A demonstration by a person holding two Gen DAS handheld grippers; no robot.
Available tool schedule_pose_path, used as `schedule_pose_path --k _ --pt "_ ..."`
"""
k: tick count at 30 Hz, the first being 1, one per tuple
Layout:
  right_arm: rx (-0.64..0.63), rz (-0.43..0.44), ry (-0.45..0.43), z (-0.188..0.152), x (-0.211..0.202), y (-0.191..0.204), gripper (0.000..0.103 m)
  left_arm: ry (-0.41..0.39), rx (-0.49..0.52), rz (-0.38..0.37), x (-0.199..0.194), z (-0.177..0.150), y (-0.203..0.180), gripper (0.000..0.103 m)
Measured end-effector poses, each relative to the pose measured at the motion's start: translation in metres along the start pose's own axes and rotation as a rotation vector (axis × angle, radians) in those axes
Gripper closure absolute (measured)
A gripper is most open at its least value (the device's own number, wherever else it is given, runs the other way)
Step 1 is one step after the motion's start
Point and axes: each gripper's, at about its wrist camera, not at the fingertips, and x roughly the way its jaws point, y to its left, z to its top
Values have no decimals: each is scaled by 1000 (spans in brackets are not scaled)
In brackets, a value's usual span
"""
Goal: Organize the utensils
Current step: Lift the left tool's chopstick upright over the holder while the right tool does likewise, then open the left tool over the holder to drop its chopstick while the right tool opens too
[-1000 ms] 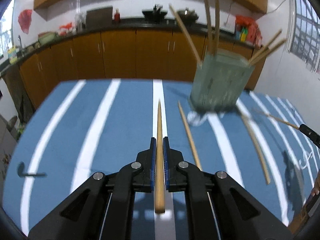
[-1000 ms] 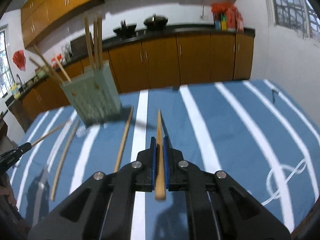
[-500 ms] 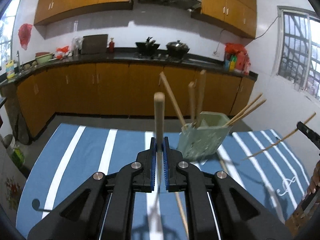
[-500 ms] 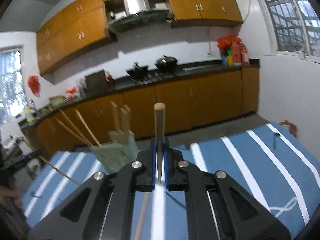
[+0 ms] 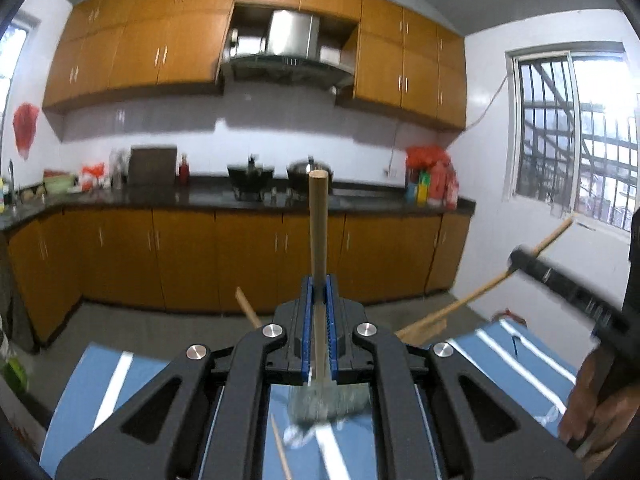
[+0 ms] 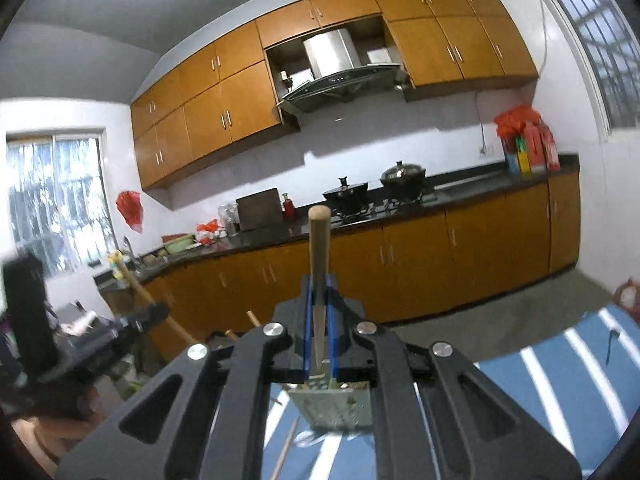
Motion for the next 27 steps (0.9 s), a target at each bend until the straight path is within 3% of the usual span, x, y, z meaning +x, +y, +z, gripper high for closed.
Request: schedule_pose_path --k 3,9,17,22,27 --pt "-23 -25 52 0 28 0 95 -45 5 29 19 8 -9 96" --pt "2 -37 153 -11 71 -12 95 -21 3 74 66 -11 -12 96" --pt "-22 -44 231 -36 99 -11 95 109 -102 26 104 -44 8 96" --pt "-9 -51 239 -41 100 -13 89 140 -139 28 100 -45 19 95" --pt "-17 -62 181 -30 79 -11 85 106 -152 30 81 -34 24 89"
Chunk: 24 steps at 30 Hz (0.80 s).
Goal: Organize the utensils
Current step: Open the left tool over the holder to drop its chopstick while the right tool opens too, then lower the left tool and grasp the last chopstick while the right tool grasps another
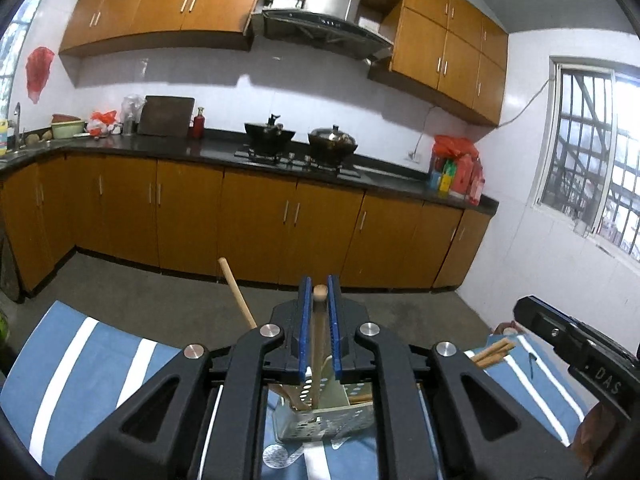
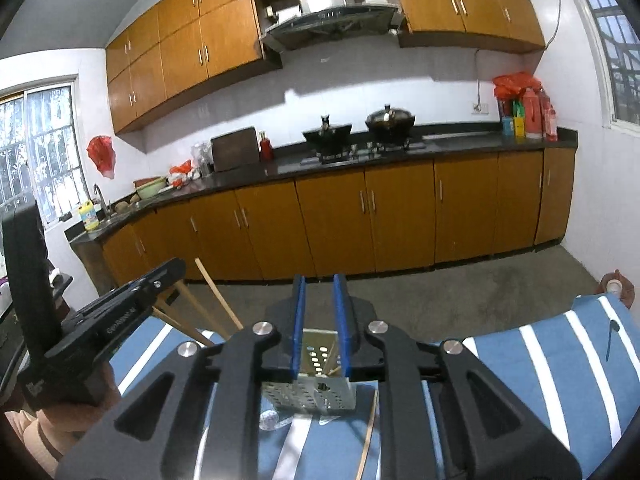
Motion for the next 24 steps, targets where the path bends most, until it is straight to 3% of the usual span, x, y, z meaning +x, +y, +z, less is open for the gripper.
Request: schedule_pose_path --k 2,6,11,15,18,24 --pt "-3 -12 -33 2 -14 -1 82 -24 -9 1 -12 5 3 84" --pt "10 -39 -74 -4 -43 -13 80 -58 -18 8 -38 9 13 83" --pt "42 -125 -32 -45 -57 -39 78 -26 -10 83 -68 -11 39 79" --pt "68 -215 105 -100 -37 -65 77 71 44 190 -68 -52 60 76" --pt "100 -226 223 -143 -17 -76 77 183 60 247 -56 -91 76 76" --pt "138 -128 420 -218 14 -58 77 343 6 251 -41 -150 90 76"
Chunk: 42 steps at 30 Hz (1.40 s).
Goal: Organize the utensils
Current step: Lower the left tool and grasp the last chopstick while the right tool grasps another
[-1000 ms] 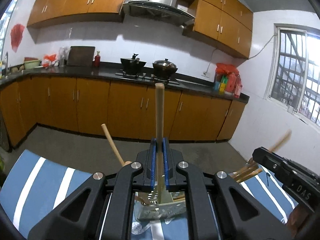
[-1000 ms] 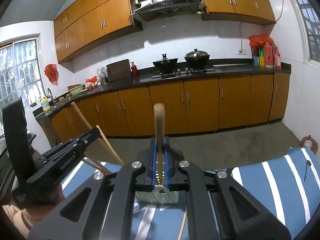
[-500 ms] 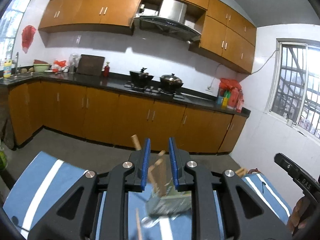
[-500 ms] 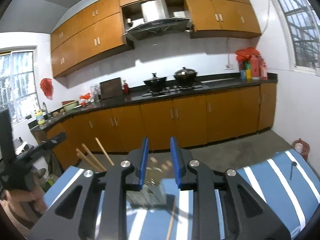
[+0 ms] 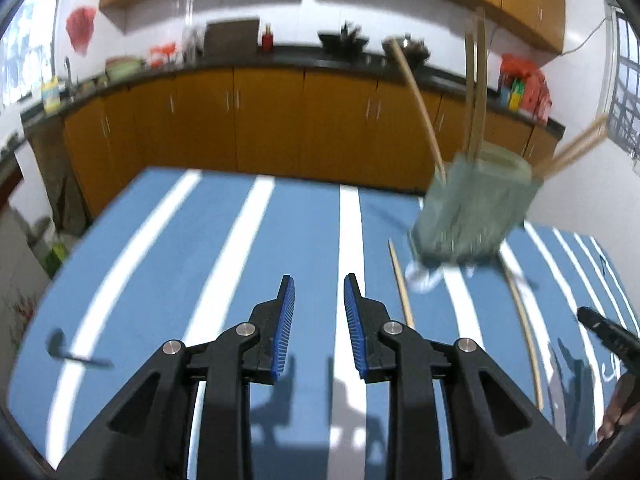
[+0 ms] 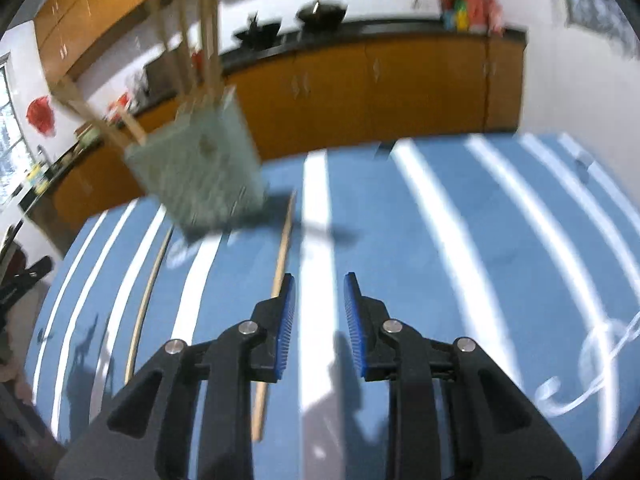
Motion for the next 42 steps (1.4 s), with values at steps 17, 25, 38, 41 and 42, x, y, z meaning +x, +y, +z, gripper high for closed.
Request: schedule_pose_path --k 17,25,38,41,42 --pt "6 -125 48 -19 17 -7 96 157 76 -143 28 -57 -67 76" --pt "-22 -111 48 -25 14 -7 96 172 158 -14 42 -63 -83 93" --pt "-76 -139 47 -19 21 -2 94 166 46 -17 55 -46 -30 95" --pt "-82 -144 48 -18 22 -2 94 167 40 -24 57 -45 -29 94" --pt "-81 -143 48 -19 22 -3 94 167 37 -27 58 -45 -29 94"
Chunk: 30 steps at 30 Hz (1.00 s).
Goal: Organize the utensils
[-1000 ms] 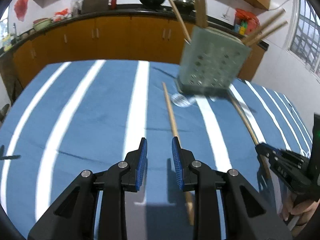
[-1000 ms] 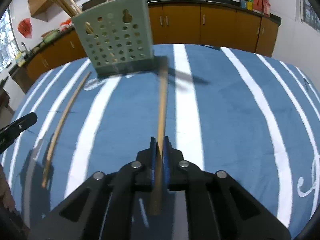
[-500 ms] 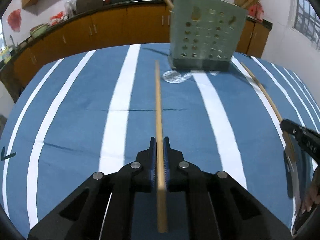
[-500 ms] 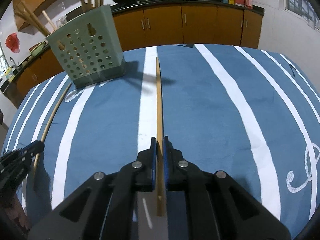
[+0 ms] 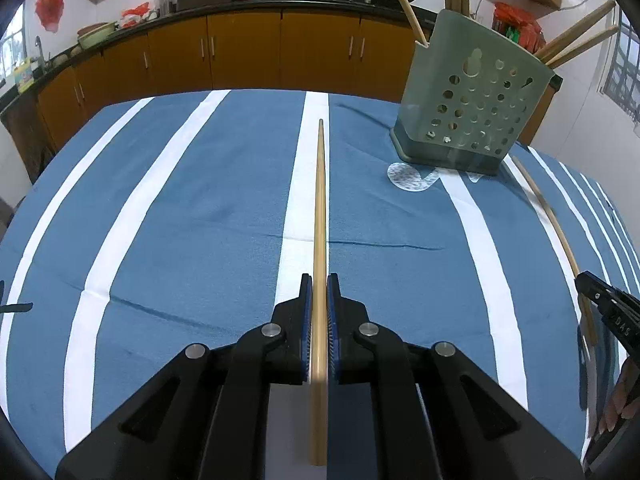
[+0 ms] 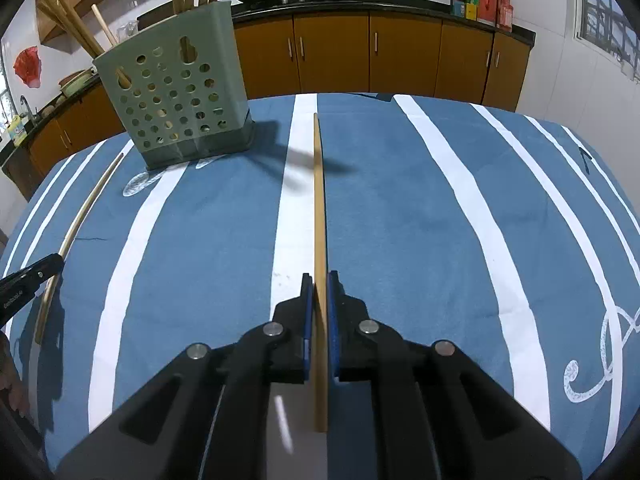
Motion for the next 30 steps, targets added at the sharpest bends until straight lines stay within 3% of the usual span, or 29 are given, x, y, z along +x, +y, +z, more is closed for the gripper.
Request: schedule_pose_path --k 30 --pt "1 2 1 0 1 -1 94 0 3 4 1 0 0 94"
